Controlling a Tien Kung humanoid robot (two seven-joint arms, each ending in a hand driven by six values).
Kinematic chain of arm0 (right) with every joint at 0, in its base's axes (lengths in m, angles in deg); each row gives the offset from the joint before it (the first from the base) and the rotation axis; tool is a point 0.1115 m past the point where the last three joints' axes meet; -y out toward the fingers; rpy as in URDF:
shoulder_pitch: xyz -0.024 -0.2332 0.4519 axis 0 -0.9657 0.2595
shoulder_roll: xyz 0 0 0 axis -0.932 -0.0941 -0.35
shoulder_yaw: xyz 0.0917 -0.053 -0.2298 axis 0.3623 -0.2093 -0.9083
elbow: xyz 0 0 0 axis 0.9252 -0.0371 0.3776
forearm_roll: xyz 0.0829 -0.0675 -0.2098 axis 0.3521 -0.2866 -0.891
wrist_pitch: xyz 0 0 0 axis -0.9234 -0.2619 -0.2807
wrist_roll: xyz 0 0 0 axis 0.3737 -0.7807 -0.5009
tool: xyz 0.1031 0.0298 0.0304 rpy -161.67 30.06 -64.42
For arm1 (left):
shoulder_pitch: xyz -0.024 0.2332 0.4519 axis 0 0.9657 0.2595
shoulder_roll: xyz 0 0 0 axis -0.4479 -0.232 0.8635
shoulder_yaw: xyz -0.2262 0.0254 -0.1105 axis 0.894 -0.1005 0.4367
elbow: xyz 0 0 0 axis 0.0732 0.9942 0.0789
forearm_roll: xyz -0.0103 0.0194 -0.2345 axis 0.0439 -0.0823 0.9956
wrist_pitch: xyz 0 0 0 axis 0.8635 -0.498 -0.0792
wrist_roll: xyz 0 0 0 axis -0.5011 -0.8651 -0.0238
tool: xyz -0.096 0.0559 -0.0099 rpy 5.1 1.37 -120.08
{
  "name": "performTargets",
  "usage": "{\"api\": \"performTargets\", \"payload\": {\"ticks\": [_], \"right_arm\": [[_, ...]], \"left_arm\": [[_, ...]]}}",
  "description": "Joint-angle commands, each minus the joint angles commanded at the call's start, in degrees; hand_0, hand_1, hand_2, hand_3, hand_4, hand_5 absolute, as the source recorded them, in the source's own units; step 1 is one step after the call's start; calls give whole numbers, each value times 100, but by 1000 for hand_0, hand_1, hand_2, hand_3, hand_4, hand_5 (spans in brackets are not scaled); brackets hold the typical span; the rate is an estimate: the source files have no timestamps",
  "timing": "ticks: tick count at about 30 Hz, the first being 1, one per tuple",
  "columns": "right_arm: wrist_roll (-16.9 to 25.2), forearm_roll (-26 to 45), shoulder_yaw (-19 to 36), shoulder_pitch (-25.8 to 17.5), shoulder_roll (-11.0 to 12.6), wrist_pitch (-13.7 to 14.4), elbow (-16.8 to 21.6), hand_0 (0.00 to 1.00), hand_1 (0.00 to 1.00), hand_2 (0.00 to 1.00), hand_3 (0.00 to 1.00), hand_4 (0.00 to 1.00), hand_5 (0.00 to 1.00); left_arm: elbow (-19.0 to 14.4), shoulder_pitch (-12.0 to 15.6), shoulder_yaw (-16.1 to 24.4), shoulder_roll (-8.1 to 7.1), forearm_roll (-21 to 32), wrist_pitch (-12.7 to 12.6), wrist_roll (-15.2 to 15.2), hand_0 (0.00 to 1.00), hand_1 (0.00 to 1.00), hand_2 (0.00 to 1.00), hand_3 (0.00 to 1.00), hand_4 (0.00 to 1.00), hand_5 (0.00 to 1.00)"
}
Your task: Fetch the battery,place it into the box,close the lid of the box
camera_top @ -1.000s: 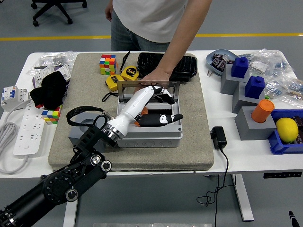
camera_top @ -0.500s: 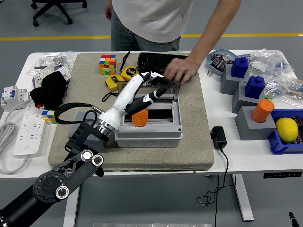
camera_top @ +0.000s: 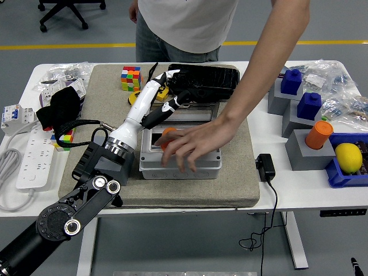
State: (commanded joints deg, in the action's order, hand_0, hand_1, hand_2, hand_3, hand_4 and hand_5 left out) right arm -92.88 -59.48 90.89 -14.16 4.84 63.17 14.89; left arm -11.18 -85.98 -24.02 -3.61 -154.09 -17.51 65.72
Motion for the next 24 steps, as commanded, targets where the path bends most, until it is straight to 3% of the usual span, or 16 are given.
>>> {"api": "performTargets", "payload": {"ticks": [20,21,24], "right_arm": [[19,6,15,19,-7,-3,0,811,511,575,933,998,998],[19,5,14,20,-5,-4,0,811,511,575,933,998,998],[17,8,18,25,-3,0,0,811,511,575,933,998,998]], "left_arm": [[99,-72,121,12,-320,69,258,998,998,959,841,998,998],[99,-74,125,10,-369,70,284,998,998,952,791,998,998],[103,-84,143,6,-581,86,395,998,998,952,791,998,998]]}}
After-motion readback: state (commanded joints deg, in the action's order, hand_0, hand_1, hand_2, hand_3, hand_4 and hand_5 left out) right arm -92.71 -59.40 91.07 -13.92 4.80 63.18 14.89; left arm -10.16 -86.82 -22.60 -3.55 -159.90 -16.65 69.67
